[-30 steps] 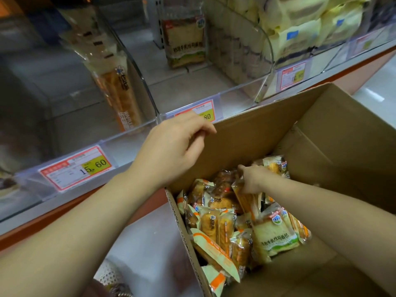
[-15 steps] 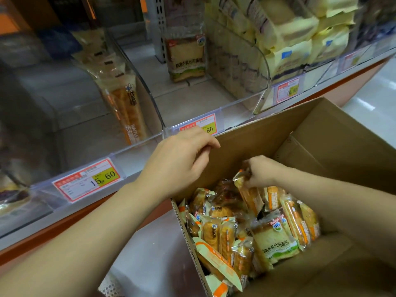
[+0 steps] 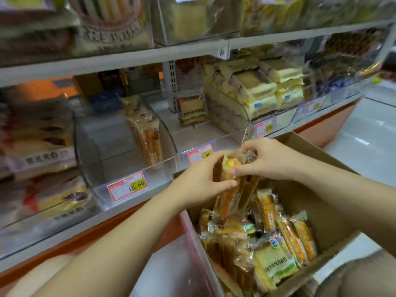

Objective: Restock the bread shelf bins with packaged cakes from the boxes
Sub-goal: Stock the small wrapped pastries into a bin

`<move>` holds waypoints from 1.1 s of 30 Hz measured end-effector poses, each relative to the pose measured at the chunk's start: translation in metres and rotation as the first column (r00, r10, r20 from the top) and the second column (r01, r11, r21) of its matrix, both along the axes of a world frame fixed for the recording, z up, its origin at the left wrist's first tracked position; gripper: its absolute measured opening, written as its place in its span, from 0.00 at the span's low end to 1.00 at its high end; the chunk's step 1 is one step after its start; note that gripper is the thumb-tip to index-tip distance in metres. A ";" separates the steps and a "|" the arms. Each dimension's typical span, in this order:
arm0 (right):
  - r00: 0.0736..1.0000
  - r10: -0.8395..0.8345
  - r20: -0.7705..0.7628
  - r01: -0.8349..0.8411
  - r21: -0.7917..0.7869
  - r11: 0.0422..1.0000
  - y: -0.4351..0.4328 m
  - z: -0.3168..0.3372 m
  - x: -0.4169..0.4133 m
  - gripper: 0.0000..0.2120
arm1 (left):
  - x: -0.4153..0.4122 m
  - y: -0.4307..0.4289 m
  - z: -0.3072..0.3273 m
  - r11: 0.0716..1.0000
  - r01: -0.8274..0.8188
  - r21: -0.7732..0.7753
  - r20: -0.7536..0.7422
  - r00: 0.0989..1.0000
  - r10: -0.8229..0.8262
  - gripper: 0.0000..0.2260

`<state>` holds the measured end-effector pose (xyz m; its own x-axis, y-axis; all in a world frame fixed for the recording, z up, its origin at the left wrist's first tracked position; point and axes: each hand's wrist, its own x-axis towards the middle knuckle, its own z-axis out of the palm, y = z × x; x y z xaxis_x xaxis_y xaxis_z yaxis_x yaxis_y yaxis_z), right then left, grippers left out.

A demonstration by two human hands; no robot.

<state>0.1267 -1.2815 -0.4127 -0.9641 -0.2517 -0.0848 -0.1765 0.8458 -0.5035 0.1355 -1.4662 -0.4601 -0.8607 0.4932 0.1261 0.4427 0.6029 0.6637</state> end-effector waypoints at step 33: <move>0.854 0.340 -0.393 -0.374 -0.010 0.927 -0.130 0.058 -0.062 0.30 | -0.005 -0.155 0.065 0.795 -0.562 0.231 -0.135 0.790 0.598 0.18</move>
